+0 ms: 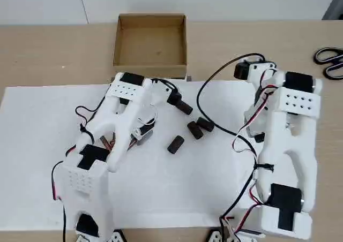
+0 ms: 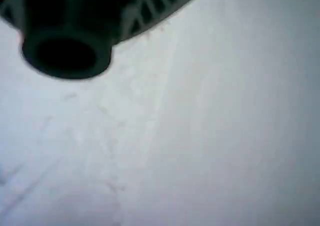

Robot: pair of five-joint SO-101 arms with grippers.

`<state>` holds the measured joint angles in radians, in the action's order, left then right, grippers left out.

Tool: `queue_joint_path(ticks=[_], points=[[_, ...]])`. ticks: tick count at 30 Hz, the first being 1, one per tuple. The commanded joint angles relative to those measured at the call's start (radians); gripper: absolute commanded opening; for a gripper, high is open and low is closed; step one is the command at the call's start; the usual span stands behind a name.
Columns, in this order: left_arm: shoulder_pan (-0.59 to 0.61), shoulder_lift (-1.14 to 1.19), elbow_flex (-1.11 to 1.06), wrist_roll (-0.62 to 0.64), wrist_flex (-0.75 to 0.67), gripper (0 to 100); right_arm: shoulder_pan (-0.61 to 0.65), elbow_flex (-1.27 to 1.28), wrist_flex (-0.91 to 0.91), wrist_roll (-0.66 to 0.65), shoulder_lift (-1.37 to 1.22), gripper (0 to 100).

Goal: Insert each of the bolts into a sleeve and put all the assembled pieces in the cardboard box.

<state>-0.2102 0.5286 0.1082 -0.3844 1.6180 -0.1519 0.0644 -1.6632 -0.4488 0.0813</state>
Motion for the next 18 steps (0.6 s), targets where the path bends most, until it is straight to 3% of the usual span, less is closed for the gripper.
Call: queue_joint_path(ticks=[1, 6, 11, 18], points=[[0.003, -0.121, 0.021, 0.028, -0.028, 1, 0.054, -0.008, -0.013, 0.031, 0.113, 0.4], [-0.032, -0.333, 0.018, 0.043, 0.048, 1, 0.122, 0.005, -0.013, 0.084, 0.335, 0.4], [-0.044, -0.440, 0.015, 0.264, 0.137, 1, 0.163, 0.133, -0.012, 0.081, 0.553, 0.4], [-0.044, -0.661, 0.016, 0.275, 0.126, 1, 0.165, 0.276, -0.005, 0.083, 0.829, 0.4]])
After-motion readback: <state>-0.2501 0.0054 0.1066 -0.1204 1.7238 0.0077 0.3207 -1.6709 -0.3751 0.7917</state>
